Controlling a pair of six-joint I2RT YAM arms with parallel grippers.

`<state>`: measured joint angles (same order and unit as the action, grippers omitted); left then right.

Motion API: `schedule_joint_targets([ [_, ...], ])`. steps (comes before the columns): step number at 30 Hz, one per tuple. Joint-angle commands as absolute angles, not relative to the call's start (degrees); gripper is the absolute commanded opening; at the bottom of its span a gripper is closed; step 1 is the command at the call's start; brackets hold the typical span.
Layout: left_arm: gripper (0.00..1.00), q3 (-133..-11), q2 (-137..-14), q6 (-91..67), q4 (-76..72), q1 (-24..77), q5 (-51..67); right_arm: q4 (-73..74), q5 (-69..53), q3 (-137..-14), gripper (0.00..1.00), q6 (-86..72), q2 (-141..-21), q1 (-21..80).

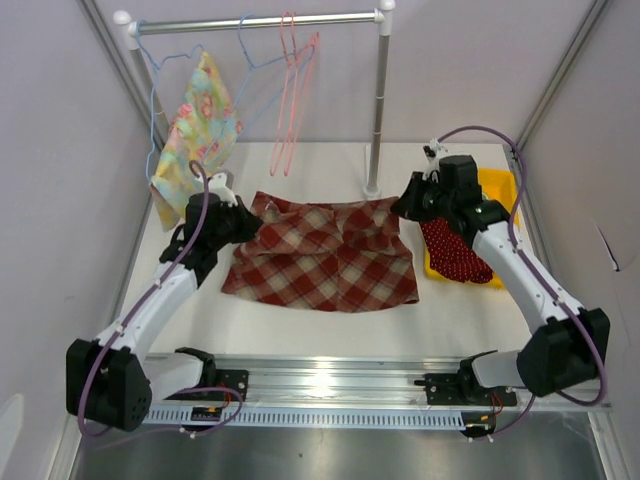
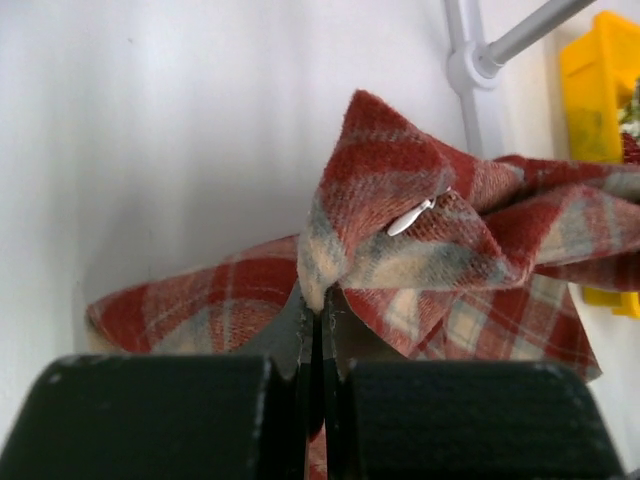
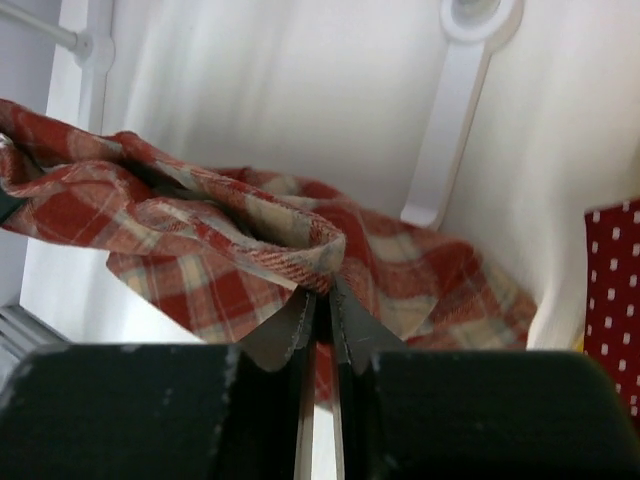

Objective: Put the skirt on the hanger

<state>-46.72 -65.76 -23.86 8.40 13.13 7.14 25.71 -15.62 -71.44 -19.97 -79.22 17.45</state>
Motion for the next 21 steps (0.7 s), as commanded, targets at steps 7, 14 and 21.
schedule_joint_targets([
  [7, 0.02, -33.1, -52.6, -30.3, 5.6, 12.7, 6.5, 20.9, -8.3, -50.9, 0.22, -27.3, -60.5, 24.3],
  [14, 0.55, -28.2, -48.4, -33.3, 10.7, 12.7, 9.4, 20.5, -3.0, -38.3, 0.55, -33.0, -53.9, 30.1],
  [21, 0.66, -35.8, -38.1, -30.2, 21.0, 12.7, 9.8, 25.7, -0.5, -41.5, 0.67, -34.2, -52.1, 30.1],
])
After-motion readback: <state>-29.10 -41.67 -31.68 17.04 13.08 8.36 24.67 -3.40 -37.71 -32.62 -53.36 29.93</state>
